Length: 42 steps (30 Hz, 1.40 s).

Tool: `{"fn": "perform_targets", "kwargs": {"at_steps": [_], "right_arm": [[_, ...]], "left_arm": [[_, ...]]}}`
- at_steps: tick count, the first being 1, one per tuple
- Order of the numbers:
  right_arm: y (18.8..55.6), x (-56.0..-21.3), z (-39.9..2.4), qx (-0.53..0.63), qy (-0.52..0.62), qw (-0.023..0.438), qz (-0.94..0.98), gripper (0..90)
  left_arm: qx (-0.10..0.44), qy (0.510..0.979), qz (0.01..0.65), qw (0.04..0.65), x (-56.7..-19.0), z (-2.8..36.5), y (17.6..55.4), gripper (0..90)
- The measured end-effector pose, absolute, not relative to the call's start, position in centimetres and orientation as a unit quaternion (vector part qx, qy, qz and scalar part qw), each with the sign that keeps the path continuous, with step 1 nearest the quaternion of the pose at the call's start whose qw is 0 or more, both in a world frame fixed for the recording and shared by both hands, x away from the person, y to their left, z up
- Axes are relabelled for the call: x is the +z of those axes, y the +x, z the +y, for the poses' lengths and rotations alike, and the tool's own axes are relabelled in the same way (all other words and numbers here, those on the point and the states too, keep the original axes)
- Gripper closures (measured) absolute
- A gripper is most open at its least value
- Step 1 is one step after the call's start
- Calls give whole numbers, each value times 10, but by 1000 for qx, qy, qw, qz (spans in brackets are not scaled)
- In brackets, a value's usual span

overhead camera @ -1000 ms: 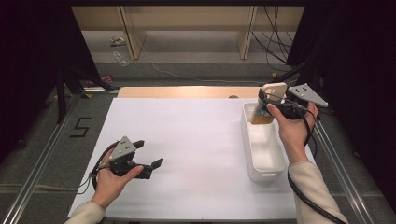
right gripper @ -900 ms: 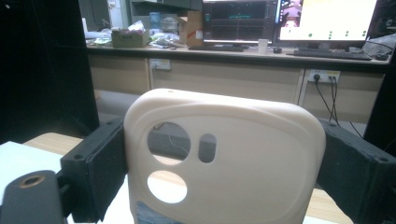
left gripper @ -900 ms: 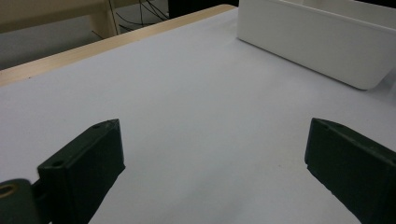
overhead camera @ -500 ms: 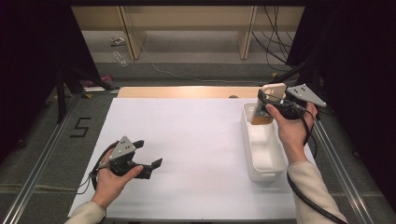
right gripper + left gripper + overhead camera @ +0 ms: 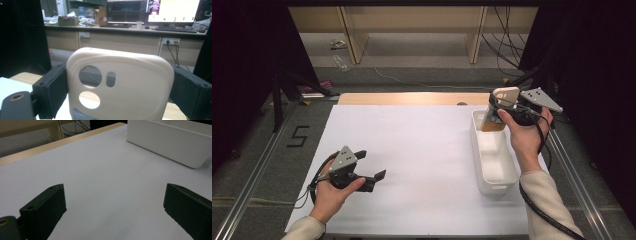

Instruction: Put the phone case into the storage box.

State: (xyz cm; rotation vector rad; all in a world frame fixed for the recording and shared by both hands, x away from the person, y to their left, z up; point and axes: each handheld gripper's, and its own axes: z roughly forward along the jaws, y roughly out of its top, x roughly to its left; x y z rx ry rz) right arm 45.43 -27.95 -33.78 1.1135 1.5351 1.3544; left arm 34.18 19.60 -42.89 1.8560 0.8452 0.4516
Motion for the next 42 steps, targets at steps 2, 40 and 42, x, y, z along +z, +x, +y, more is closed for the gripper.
{"fn": "perform_targets", "kwargs": {"at_steps": [2, 40, 42], "right_arm": [[454, -337, -280, 536, 439, 393, 604, 115], [470, -336, -273, 521, 447, 391, 613, 115], [472, -337, -273, 519, 448, 391, 614, 115]], "left_arm": [[187, 768, 351, 503, -429, 196, 342, 38], [185, 767, 352, 504, -429, 196, 342, 39], [185, 767, 351, 504, -429, 196, 342, 39]]}}
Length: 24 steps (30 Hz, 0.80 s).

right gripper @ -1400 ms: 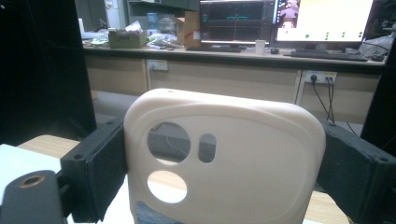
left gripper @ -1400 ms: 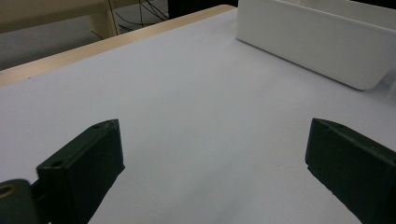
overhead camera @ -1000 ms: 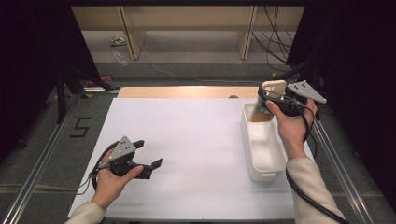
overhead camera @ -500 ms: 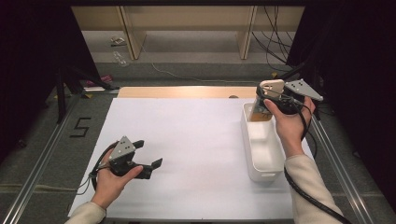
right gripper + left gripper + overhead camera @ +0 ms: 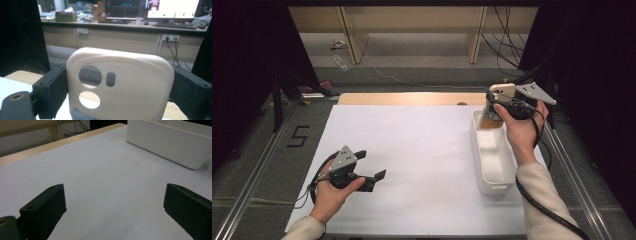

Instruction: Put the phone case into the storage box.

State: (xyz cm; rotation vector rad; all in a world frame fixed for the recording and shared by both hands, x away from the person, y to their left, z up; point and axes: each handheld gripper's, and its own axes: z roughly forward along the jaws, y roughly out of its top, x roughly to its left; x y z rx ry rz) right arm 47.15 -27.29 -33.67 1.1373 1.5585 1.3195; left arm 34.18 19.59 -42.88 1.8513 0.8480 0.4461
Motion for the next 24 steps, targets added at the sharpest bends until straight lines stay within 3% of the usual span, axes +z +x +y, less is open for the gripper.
{"fn": "perform_targets", "kwargs": {"at_steps": [24], "right_arm": [[486, -342, -272, 507, 459, 389, 617, 115]], "left_arm": [[183, 765, 354, 506, -429, 196, 342, 38]]}}
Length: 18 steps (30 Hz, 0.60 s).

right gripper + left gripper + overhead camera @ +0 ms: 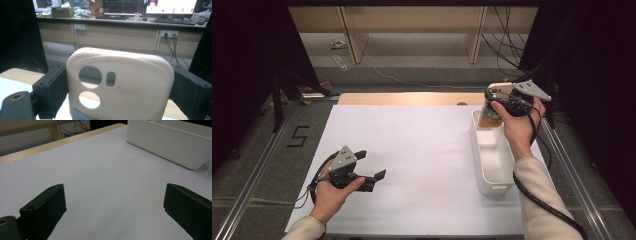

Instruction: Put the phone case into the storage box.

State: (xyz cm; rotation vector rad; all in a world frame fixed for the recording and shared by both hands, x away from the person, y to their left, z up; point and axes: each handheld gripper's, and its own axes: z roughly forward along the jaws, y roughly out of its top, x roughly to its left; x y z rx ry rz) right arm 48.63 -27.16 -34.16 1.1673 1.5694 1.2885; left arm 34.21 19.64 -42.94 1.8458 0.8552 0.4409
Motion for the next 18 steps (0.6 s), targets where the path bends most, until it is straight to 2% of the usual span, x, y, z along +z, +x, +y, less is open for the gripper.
{"fn": "perform_targets", "kwargs": {"at_steps": [18], "right_arm": [[496, -345, -272, 498, 466, 386, 621, 115]], "left_arm": [[182, 765, 355, 506, -430, 197, 343, 39]]}}
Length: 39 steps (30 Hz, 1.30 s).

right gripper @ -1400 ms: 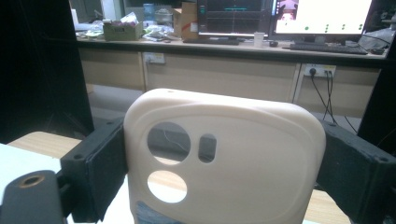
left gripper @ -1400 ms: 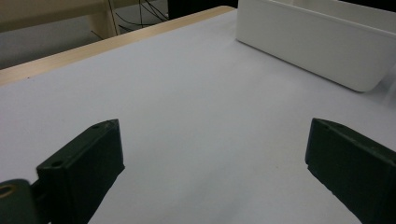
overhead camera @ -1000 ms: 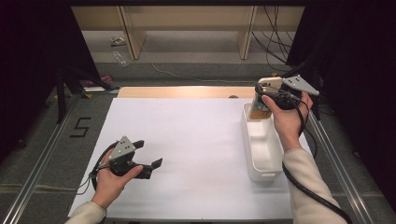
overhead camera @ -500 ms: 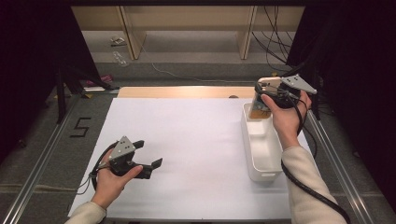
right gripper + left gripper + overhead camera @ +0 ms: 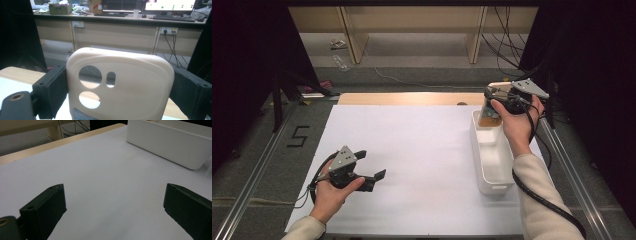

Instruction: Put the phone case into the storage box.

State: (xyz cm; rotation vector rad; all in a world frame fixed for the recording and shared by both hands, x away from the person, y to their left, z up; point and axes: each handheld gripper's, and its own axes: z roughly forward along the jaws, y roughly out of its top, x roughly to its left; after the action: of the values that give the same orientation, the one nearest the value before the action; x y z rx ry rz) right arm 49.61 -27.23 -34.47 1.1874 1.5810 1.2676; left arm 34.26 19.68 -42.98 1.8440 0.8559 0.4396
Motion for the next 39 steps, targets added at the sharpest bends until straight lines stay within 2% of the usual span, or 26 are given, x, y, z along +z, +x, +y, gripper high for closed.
{"fn": "perform_targets", "kwargs": {"at_steps": [39], "right_arm": [[518, -351, -270, 480, 483, 376, 629, 114]], "left_arm": [[183, 765, 354, 506, -430, 198, 343, 38]]}}
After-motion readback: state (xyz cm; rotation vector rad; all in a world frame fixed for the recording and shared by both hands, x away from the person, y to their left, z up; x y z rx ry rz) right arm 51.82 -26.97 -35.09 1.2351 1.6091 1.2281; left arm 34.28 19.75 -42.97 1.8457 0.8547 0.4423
